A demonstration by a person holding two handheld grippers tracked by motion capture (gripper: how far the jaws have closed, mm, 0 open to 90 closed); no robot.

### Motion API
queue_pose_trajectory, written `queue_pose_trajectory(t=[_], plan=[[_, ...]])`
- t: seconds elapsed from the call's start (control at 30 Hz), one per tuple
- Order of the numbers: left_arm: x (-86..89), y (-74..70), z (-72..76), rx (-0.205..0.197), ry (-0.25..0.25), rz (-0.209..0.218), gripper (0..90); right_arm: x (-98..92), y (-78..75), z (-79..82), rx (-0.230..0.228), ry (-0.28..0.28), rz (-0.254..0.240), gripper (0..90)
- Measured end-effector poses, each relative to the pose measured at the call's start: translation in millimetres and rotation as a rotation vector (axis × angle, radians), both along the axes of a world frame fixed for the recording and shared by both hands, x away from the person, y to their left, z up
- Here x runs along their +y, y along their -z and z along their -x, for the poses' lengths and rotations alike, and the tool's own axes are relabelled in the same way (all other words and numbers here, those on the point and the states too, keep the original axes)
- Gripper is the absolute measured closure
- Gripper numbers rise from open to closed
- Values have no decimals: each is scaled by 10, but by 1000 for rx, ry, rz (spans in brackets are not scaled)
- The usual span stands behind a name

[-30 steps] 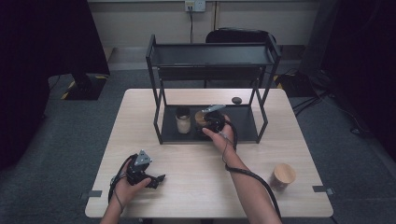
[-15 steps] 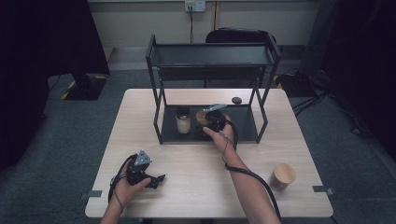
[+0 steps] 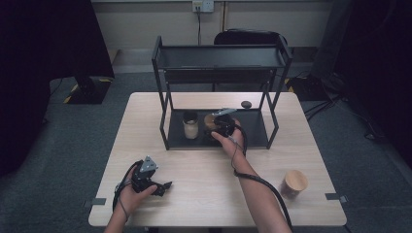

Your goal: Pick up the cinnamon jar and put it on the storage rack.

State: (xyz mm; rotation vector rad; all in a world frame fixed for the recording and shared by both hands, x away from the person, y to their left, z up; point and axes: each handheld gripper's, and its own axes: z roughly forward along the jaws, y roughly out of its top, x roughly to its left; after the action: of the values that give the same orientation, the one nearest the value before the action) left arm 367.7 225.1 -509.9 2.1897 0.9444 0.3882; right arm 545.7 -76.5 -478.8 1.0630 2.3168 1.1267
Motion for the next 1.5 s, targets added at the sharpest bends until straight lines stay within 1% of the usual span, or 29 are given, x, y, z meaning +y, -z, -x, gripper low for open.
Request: queue_pose_trajectory(t=[0.2, 0.37, 0.43, 0.53, 0.7, 0.87, 0.93, 1.03, 1.17, 1.23, 1.27, 1.37, 1.4, 1.5], plan=[[0, 0, 0, 0, 0, 0, 1, 4, 10, -3, -1, 12, -12, 251], [0, 0, 0, 0, 0, 0, 1, 5, 9, -4, 3, 14, -14, 246], [0, 0, 0, 0, 0, 0, 1, 7, 13, -3, 5, 17, -11, 223], [0, 0, 0, 0, 0, 0, 1, 22, 20, 2, 15, 20, 0, 160], [0, 0, 0, 0, 0, 0, 1, 29, 17, 15, 23, 40, -5, 84], [0, 0, 0, 0, 0, 0, 1, 4, -26, 29, 22, 54, -20, 62], [0, 0, 0, 0, 0, 0, 1, -10, -38, 38, 15, 58, -16, 62], [0, 0, 0, 0, 0, 0, 1, -30, -46, 49, 18, 58, -23, 53], [0, 0, 0, 0, 0, 0, 1, -57, -52, 68, 36, 58, -49, 29], [0, 0, 0, 0, 0, 0, 1, -65, -54, 85, 35, 64, -43, 22], [0, 0, 0, 0, 0, 0, 1, -71, -57, 94, 43, 62, -46, 21], [0, 0, 0, 0, 0, 0, 1, -91, -64, 118, 53, 67, -66, 18], [0, 0, 0, 0, 0, 0, 1, -102, -66, 124, 46, 66, -70, 19], [0, 0, 0, 0, 0, 0, 1, -132, -88, 143, 45, 78, -83, 18]])
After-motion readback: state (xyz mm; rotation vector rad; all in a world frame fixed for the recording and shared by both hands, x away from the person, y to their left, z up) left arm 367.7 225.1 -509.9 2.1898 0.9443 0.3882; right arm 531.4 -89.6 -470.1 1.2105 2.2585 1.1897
